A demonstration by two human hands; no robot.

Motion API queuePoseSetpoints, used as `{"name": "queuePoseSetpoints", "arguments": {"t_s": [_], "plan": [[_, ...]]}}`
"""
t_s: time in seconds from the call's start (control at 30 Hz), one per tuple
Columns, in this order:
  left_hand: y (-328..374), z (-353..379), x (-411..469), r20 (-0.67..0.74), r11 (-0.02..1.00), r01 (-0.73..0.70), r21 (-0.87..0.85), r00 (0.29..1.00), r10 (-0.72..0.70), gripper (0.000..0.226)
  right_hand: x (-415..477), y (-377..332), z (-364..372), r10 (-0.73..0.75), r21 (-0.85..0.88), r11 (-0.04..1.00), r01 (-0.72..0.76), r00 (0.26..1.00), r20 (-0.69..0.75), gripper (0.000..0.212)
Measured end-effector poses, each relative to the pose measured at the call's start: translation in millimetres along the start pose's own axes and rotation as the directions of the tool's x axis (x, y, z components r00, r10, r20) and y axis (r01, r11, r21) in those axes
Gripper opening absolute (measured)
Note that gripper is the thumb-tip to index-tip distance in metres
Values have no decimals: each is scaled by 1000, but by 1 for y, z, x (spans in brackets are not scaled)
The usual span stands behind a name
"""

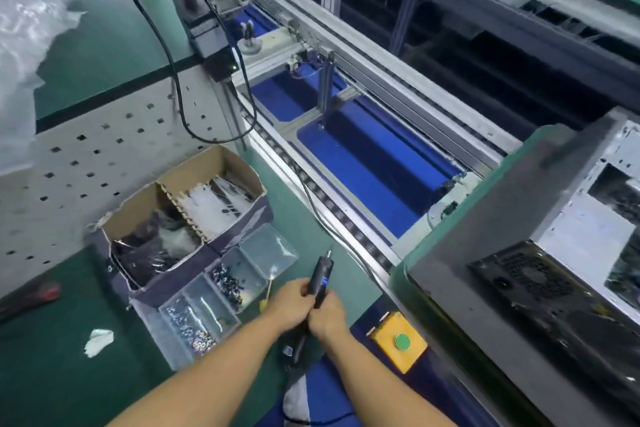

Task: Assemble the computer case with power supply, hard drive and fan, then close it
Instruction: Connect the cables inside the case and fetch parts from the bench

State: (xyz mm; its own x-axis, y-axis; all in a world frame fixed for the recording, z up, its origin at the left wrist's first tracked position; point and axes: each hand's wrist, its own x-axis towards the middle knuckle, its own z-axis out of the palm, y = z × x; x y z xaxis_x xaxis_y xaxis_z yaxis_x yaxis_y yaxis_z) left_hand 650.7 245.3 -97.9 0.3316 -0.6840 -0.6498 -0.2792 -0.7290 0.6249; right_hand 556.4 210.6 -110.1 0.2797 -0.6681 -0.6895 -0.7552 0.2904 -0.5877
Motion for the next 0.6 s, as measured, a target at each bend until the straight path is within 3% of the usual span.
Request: {"name": "queuePoseSetpoints", "arguments": {"t_s": [0.1,0.23,0.37,0.6], "plan": [[2,2,1,-111,989,32,145,994,-15,24,0,-1,5,-47,-140,989,44,999,-19,23],[5,3,-1,-145,918,109,381,988,-57,34,2,-3,-1,-8,-294,956,12,1000,15,27],[13,2,-3,-192,931,89,355,981,-21,35,2,-7,-13,-9,-272,962,26,998,63,32],[54,0,-4,-245,971,-48,236,964,107,28,-14,-17,-69,-134,-60,990,131,990,-47,39]]}}
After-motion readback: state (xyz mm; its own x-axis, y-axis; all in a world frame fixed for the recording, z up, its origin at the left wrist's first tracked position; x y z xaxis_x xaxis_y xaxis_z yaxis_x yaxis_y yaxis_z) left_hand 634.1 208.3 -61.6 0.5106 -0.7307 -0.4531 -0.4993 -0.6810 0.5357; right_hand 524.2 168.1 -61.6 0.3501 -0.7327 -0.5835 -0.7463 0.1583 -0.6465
